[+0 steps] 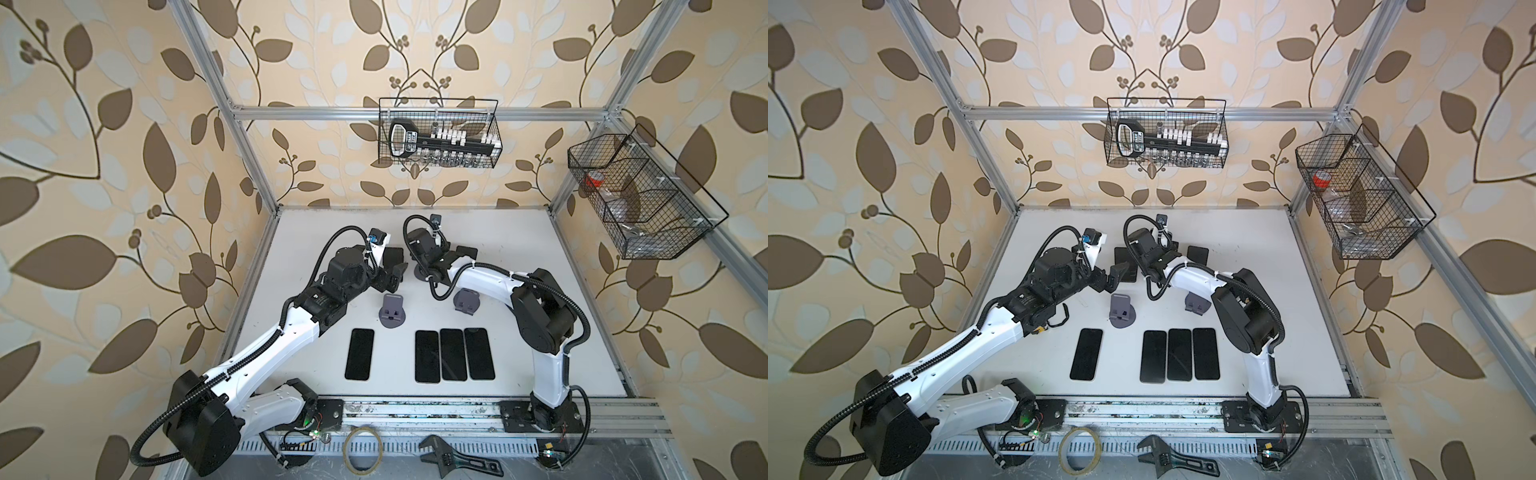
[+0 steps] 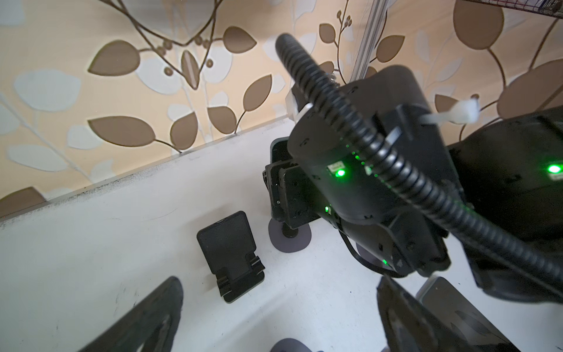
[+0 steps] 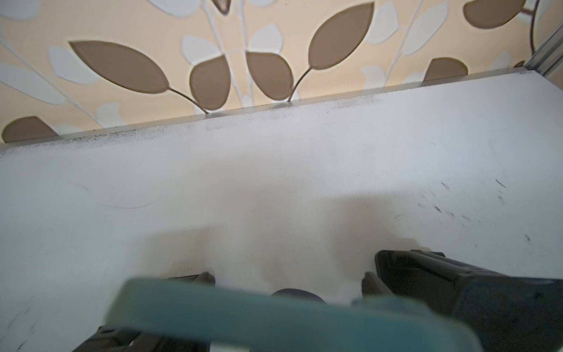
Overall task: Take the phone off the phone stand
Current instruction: 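Close the right gripper on the green phone's top edge, then lift the green phone up off its stand with the right gripper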
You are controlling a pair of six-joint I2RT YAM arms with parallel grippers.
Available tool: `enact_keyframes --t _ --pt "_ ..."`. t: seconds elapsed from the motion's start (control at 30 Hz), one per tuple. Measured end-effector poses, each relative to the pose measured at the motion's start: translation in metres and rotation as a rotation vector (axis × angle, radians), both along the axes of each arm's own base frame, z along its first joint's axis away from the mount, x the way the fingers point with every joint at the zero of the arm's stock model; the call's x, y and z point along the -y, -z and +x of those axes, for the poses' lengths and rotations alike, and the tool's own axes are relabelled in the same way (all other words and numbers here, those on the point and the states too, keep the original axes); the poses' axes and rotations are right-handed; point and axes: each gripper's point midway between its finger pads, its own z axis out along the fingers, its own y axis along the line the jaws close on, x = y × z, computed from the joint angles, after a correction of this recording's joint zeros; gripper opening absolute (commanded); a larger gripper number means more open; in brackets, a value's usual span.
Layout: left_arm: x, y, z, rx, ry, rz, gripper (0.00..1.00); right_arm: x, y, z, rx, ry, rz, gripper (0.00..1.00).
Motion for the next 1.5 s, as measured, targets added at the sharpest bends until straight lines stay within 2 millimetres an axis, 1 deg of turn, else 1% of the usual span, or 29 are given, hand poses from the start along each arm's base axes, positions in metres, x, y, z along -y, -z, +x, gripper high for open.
enact_keyframes --t 0.37,0.77,1.2,1.3,1.5 --pt "0.002 0.000 -0.001 0.001 0.006 0.001 0.99 0.000 -0.001 0.000 -0.002 -0.011 -0.019 0.72" --pt "0.002 0.000 -0.001 0.001 0.005 0.001 0.99 0.004 -0.020 -0.005 0.022 -0.016 -0.006 0.71" --pt "0.002 0.000 -0.001 0.001 0.005 0.002 0.99 0.002 -0.023 -0.006 0.019 -0.037 0.002 0.71" --pt "0.002 0.000 -0.001 0.001 0.005 0.002 0.99 0.001 -0.028 -0.009 0.019 -0.049 0.015 0.71" --pt "0.002 0.000 -0.001 0.001 0.006 0.002 0.99 0.003 -0.043 -0.016 0.029 -0.070 0.043 0.71"
